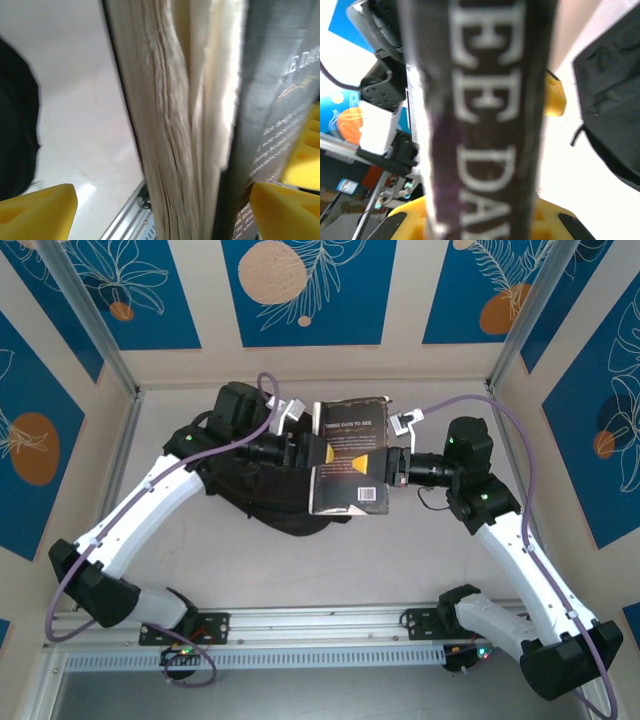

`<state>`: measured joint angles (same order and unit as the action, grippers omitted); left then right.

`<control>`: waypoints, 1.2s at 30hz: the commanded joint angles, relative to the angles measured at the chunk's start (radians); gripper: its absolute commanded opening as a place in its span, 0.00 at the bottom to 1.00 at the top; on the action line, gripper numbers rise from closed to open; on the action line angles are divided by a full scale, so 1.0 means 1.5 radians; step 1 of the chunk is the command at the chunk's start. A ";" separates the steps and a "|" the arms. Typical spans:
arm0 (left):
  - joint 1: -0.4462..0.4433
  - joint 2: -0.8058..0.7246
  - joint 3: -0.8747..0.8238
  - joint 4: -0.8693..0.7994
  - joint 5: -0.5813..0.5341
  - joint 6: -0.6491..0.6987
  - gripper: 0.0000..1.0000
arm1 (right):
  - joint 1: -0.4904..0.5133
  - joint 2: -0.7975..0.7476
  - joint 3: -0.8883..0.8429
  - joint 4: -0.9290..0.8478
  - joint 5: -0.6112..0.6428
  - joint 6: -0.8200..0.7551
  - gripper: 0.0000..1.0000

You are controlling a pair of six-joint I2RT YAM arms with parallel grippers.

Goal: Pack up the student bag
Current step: Rotate the book.

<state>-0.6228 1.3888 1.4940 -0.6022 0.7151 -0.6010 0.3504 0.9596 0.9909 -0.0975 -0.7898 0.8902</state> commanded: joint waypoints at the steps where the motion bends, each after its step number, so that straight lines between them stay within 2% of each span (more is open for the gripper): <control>1: 0.001 -0.024 -0.015 0.077 0.112 -0.018 0.89 | 0.002 -0.013 0.003 0.137 -0.087 0.060 0.00; 5: 0.001 -0.049 -0.051 0.170 0.150 -0.078 0.86 | 0.001 -0.019 -0.010 0.150 -0.085 0.068 0.00; 9: 0.001 -0.066 -0.102 0.309 0.180 -0.172 0.75 | -0.004 -0.019 -0.019 0.146 -0.082 0.062 0.00; 12: 0.001 -0.072 -0.120 0.362 0.185 -0.202 0.59 | -0.010 -0.019 -0.026 0.139 -0.075 0.058 0.00; 16: 0.000 -0.078 -0.130 0.380 0.184 -0.209 0.30 | -0.015 -0.026 -0.025 0.092 -0.057 0.031 0.00; 19: 0.001 -0.081 -0.139 0.390 0.181 -0.212 0.13 | -0.021 -0.031 -0.026 0.045 -0.039 0.002 0.00; 22: 0.000 -0.085 -0.149 0.401 0.176 -0.215 0.00 | -0.022 -0.033 -0.035 0.032 -0.026 -0.005 0.00; 24: 0.000 -0.087 -0.153 0.405 0.165 -0.216 0.00 | -0.022 -0.034 -0.037 0.027 -0.007 0.001 0.01; 26: 0.000 -0.089 -0.156 0.407 0.137 -0.214 0.00 | -0.023 -0.041 -0.039 0.020 0.033 0.005 0.23; 29: 0.000 -0.099 -0.163 0.434 0.054 -0.221 0.00 | -0.023 -0.059 -0.062 0.058 0.089 0.047 0.47; 31: -0.003 -0.109 -0.174 0.475 -0.016 -0.238 0.00 | -0.020 -0.069 -0.089 0.102 0.131 0.102 0.58; 34: -0.008 -0.117 -0.190 0.543 -0.109 -0.271 0.00 | -0.009 -0.076 -0.140 0.210 0.183 0.194 0.66; 36: -0.011 -0.118 -0.198 0.579 -0.160 -0.296 0.00 | 0.010 -0.086 -0.172 0.262 0.253 0.244 0.72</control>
<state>-0.6304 1.2495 1.1969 0.0647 0.6544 -0.9867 0.3363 0.8513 0.7860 0.1417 -0.5652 1.1103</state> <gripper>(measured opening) 0.135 0.705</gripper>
